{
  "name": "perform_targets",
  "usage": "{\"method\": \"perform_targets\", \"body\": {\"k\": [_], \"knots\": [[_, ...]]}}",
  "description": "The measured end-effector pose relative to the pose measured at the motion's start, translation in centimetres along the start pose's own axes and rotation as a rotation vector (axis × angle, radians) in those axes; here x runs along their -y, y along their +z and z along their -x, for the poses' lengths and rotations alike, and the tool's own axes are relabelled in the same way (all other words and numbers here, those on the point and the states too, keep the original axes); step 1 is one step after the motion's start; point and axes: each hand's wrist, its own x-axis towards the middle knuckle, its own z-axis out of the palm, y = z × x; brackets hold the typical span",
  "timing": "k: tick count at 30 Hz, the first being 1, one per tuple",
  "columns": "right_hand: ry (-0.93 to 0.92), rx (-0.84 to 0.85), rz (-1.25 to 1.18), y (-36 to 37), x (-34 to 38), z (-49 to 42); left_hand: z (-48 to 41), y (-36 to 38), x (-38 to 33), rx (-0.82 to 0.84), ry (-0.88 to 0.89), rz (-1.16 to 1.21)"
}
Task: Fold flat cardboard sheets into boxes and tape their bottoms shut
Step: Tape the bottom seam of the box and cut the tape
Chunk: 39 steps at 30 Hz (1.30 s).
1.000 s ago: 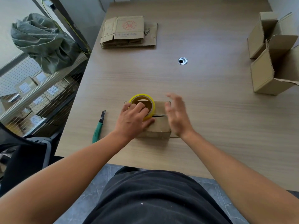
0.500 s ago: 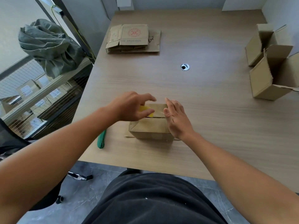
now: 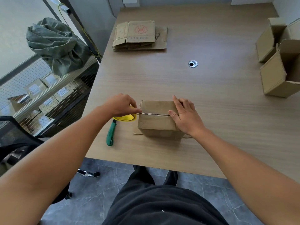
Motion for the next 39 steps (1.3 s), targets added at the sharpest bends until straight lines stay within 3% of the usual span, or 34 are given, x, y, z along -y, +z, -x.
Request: {"method": "perform_targets", "body": {"k": [8, 10, 13, 17, 21, 24, 28, 30, 33, 36, 39], "knots": [[0.035, 0.033, -0.052, 0.2, 0.1, -0.4, -0.6, 1.5, 0.9, 0.065, -0.017, 0.112], [0.087, 0.014, -0.228, 0.3, -0.3, -0.4, -0.6, 1.8, 0.9, 0.103, -0.017, 0.130], [0.183, 0.065, -0.694, 0.6, -0.8, 0.4, -0.6, 2.6, 1.4, 0.147, 0.022, 0.232], [0.199, -0.011, -0.972, 2.0, -1.2, 0.3, -0.7, 3.1, 2.7, 0.199, 0.123, 0.348], [0.420, -0.003, -1.196, 3.2, -0.8, 1.3, -1.6, 3.4, 3.5, 0.228, 0.168, 0.398], [0.648, -0.144, -1.145, 5.3, -1.5, 3.4, -2.2, 3.7, 3.9, 0.203, 0.182, 0.400], [0.930, -0.483, -0.750, 8.2, 0.0, 9.4, -2.3, 3.6, 3.5, 0.171, 0.230, 0.388], [0.893, -0.415, -0.654, 10.5, 3.6, 12.6, -2.4, 3.6, 3.6, 0.161, 0.261, 0.389], [0.610, -0.296, -0.520, 14.2, 9.8, 13.4, -2.7, 3.7, 4.0, 0.140, 0.299, 0.385], [0.324, -0.148, -0.417, 18.1, 15.6, 9.9, -3.0, 3.8, 4.1, 0.113, 0.335, 0.363], [0.216, -0.094, -0.354, 22.4, 20.1, 4.7, -3.2, 3.8, 4.3, 0.104, 0.347, 0.343]]}}
